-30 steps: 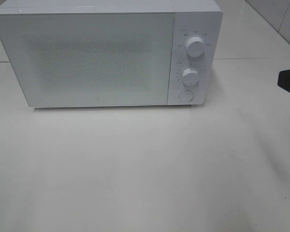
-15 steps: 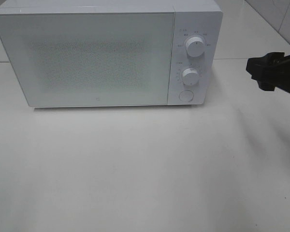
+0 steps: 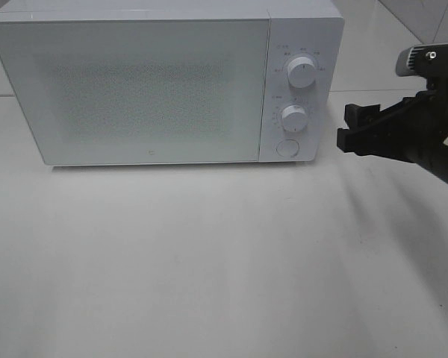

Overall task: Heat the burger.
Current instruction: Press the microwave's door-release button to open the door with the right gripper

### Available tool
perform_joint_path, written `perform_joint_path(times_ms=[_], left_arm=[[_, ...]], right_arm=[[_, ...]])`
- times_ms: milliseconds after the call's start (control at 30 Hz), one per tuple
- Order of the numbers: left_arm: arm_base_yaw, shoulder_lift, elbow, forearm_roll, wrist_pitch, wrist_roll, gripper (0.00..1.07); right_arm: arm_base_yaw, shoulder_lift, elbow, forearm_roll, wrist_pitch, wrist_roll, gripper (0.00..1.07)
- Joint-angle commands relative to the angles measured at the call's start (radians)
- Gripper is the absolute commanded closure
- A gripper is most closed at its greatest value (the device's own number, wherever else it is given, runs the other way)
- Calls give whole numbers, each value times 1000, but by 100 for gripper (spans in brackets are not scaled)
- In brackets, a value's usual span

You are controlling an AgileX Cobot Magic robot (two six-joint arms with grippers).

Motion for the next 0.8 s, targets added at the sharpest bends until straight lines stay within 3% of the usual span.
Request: perform_joint_path(times_ms=[33, 300, 800], left_arm=[[5, -20, 4, -6, -7, -7, 9], [5, -20, 4, -6, -7, -7, 9], [5, -20, 4, -6, -7, -7, 9]], right_arm=[[53, 30, 0, 101, -70, -55, 36], [267, 146, -2, 324, -199, -63, 36], [462, 204, -2, 474, -252, -39, 37]])
